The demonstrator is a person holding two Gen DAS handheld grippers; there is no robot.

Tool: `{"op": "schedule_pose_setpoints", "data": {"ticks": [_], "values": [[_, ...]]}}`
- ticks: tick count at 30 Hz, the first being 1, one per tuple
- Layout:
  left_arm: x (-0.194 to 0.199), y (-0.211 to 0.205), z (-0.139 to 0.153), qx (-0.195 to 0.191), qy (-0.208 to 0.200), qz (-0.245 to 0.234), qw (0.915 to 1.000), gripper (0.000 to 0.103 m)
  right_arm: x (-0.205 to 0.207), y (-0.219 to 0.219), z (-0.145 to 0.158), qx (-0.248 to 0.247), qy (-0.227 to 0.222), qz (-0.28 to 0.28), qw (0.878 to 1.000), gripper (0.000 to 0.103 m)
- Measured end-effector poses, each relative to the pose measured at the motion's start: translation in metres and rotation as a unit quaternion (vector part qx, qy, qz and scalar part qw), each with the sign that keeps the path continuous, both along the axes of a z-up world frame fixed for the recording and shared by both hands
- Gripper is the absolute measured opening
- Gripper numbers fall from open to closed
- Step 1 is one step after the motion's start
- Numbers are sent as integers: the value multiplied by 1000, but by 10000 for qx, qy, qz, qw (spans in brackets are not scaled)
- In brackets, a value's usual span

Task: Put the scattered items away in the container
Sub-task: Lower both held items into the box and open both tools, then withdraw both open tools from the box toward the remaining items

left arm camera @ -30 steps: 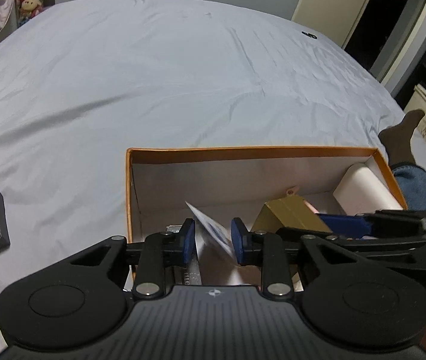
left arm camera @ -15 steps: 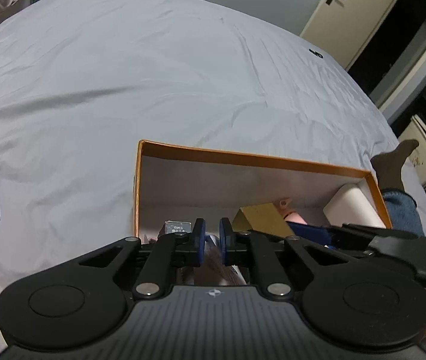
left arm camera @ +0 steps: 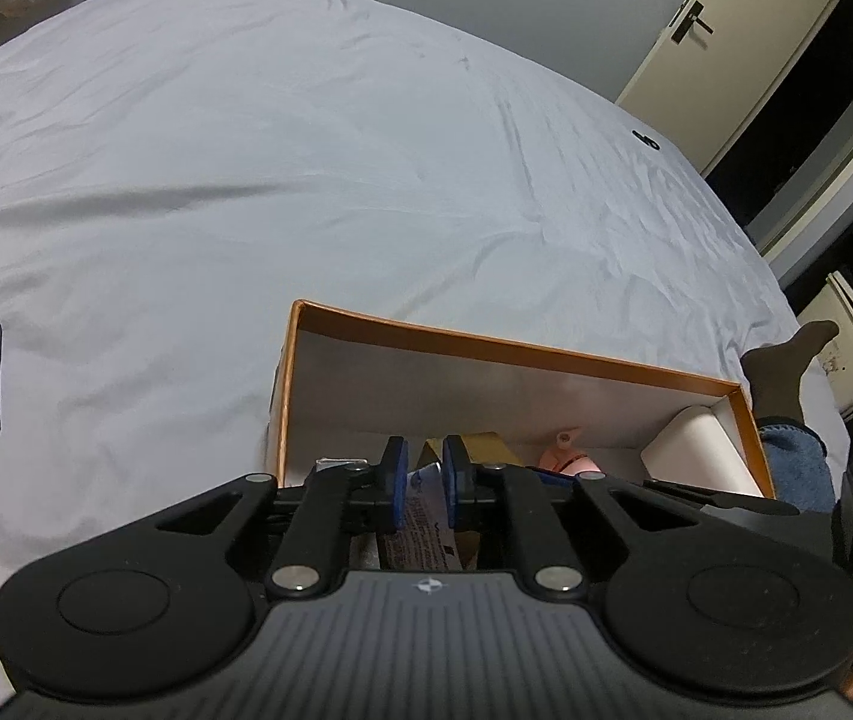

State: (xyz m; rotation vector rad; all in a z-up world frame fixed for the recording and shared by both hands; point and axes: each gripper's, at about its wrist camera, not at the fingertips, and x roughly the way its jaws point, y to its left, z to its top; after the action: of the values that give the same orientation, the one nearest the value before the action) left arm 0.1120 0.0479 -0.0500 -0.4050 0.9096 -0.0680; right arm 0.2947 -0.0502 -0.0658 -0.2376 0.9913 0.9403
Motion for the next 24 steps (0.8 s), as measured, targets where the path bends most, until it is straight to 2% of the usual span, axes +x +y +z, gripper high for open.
{"op": "schedule_pose_setpoints", "data": {"ticks": [3,8,15,21,24], "values": [[-5,2,2,-9,-7,48,10000,14,1,-1,-1,-1,36,-19,10000,50],[-15,0,10,203,-141,155,9996,14,-5,0,-2,-157,-88,-14,9998,51],[-34,6,27,371,-370,321,9981,22,-11,-4,-1,-365,-31,145,9992,52],[-48,22,31,393,-295,548,9973,27,-20,-5,5,-654,-202,236,9974,52],[-55,30,30,448,-237,669,9965,30,-23,-8,9,-741,-367,213,9963,56]]}}
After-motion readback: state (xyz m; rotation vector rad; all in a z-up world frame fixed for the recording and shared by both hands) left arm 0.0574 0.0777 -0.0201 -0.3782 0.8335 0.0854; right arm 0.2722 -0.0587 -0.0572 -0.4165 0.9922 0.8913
